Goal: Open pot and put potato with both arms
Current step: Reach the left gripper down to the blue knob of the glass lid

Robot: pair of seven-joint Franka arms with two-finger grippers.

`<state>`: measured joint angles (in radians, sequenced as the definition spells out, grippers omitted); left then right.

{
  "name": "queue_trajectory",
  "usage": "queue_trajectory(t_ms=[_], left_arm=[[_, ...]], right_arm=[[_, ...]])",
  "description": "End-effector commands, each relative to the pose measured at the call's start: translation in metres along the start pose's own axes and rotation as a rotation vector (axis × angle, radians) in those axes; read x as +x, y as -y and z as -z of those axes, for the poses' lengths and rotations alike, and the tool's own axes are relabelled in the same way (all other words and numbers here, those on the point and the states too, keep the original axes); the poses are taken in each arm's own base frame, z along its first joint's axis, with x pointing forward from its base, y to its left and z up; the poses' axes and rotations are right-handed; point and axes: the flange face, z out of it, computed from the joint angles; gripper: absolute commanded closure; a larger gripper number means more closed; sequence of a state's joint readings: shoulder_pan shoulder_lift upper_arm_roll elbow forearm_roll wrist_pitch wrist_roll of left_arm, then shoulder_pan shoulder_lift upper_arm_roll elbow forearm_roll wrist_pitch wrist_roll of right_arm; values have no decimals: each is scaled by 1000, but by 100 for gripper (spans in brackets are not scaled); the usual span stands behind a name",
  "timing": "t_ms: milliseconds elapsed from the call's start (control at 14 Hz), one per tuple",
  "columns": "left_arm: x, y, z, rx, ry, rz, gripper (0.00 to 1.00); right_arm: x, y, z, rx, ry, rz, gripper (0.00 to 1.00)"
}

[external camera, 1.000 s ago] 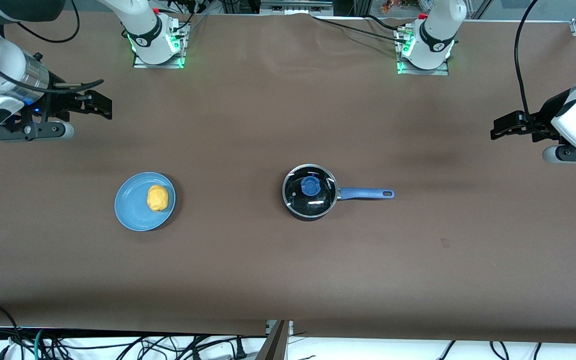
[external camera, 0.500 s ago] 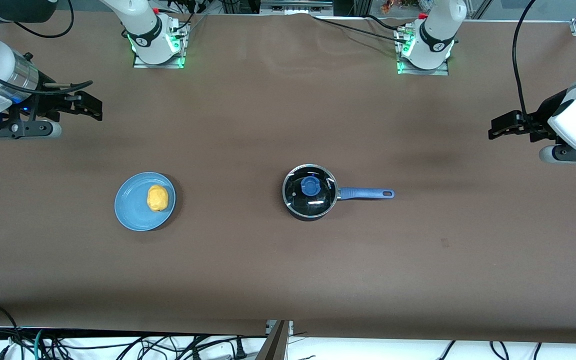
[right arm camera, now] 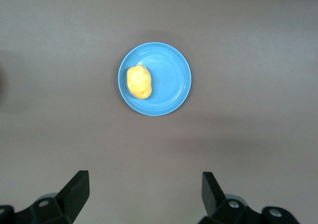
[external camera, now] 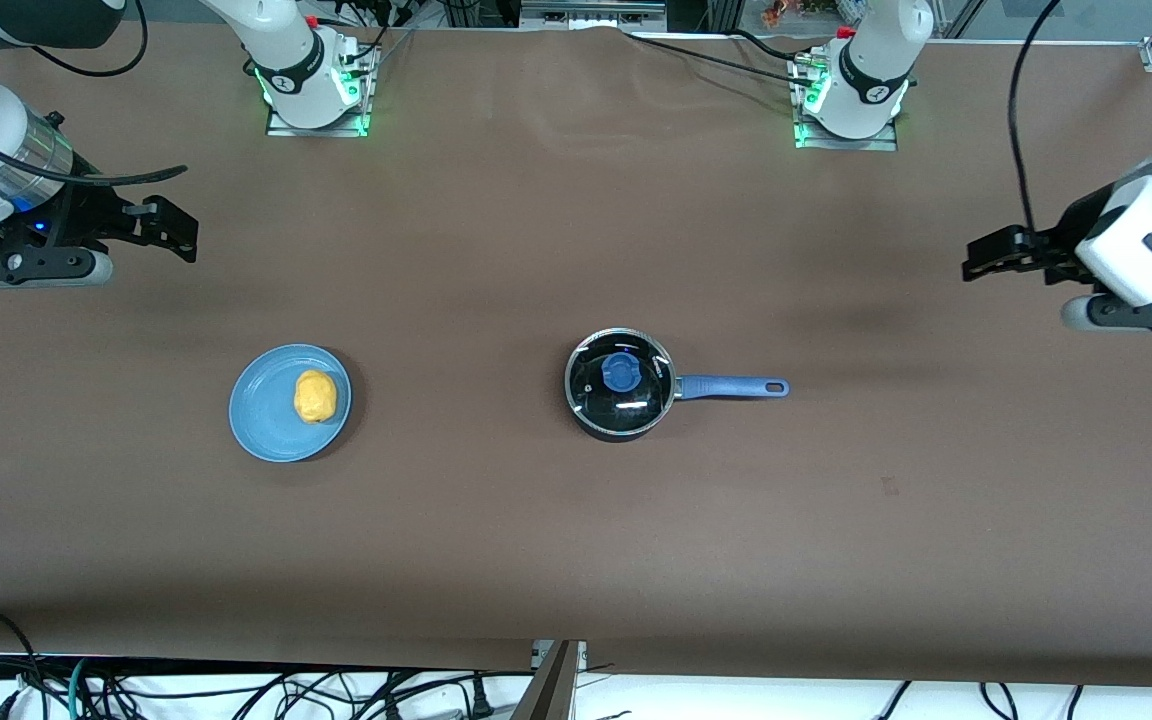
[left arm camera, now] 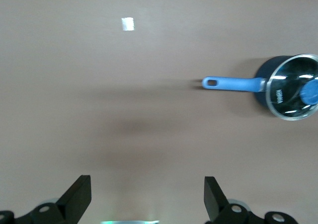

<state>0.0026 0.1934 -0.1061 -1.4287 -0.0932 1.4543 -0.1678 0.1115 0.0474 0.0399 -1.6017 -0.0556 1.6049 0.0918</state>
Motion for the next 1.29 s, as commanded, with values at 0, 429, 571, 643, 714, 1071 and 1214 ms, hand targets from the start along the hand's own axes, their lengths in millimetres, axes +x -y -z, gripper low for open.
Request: queue_trajectory(t_ms=[0, 429, 571, 643, 714, 1071, 1214], left_arm=[[16, -77, -30, -16, -20, 107, 0], [53, -222, -150, -88, -129, 175, 0], [56, -255, -187, -47, -188, 163, 0], [60, -267, -201, -65, -210, 178, 0], [64, -279, -215, -84, -220, 200, 0], [58, -324, -259, -40, -287, 169, 0], [48, -339, -276, 0, -297, 121, 0]], right_arm=[[0, -2, 2, -13, -21, 16, 0], [1, -1, 1, -6, -26, 16, 0], [3, -2, -2, -2, -21, 15, 0], [2, -1, -1, -2, -21, 16, 0], [2, -1, -1, -2, -20, 16, 0], [2, -1, -2, -2, -15, 18, 0], [2, -1, -2, -7, -19, 30, 0]])
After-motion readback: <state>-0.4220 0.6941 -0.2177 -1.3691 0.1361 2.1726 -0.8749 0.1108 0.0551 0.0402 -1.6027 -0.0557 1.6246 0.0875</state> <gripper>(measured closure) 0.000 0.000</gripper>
